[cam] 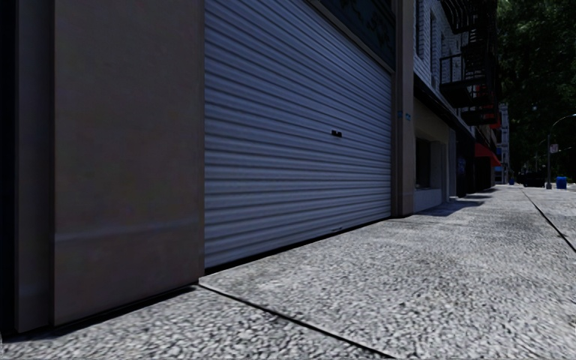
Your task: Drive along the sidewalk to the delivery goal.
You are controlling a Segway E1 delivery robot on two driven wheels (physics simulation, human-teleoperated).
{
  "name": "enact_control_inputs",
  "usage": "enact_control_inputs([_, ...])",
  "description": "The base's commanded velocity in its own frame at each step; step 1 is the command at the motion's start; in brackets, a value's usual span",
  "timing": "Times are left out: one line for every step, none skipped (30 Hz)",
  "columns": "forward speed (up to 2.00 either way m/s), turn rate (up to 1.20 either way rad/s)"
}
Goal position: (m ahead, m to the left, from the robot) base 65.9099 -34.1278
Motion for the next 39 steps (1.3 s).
enact_control_inputs([1.54,-0.58])
enact_control_inputs([1.56,-0.58])
enact_control_inputs([1.57,-0.58])
enact_control_inputs([1.57,-0.58])
enact_control_inputs([1.57,-0.58])
enact_control_inputs([1.57,-0.58])
enact_control_inputs([1.57,-0.58])
enact_control_inputs([1.57,-0.58])
enact_control_inputs([1.57,-0.58])
enact_control_inputs([1.59,-0.58])
enact_control_inputs([1.62,-0.58])
enact_control_inputs([1.64,-0.58])
enact_control_inputs([1.64,-0.58])
enact_control_inputs([1.68,-0.58])
enact_control_inputs([1.68,-0.58])
enact_control_inputs([1.71,-0.58])
enact_control_inputs([1.72,-0.58])
enact_control_inputs([1.73,-0.58])
enact_control_inputs([1.73,-0.58])
enact_control_inputs([1.73,-0.58])
enact_control_inputs([1.74,-0.58])
enact_control_inputs([1.75,-0.58])
enact_control_inputs([1.8,-0.58])
enact_control_inputs([2.0,-0.58])
enact_control_inputs([2.0,-0.58])
enact_control_inputs([2.0,-0.58])
enact_control_inputs([2.0,-0.58])
enact_control_inputs([2.0,-0.58])
enact_control_inputs([2.0,-0.58])
enact_control_inputs([2.0,-0.58])
enact_control_inputs([2.0,-0.58])
enact_control_inputs([2.0,-0.58])
enact_control_inputs([2.0,-0.58])
enact_control_inputs([2.0,-0.58])
enact_control_inputs([2.0,-0.58])
enact_control_inputs([2.0,-0.58])
enact_control_inputs([2.0,-0.58])
enact_control_inputs([2.0,-0.56])
enact_control_inputs([2.0,-0.13])
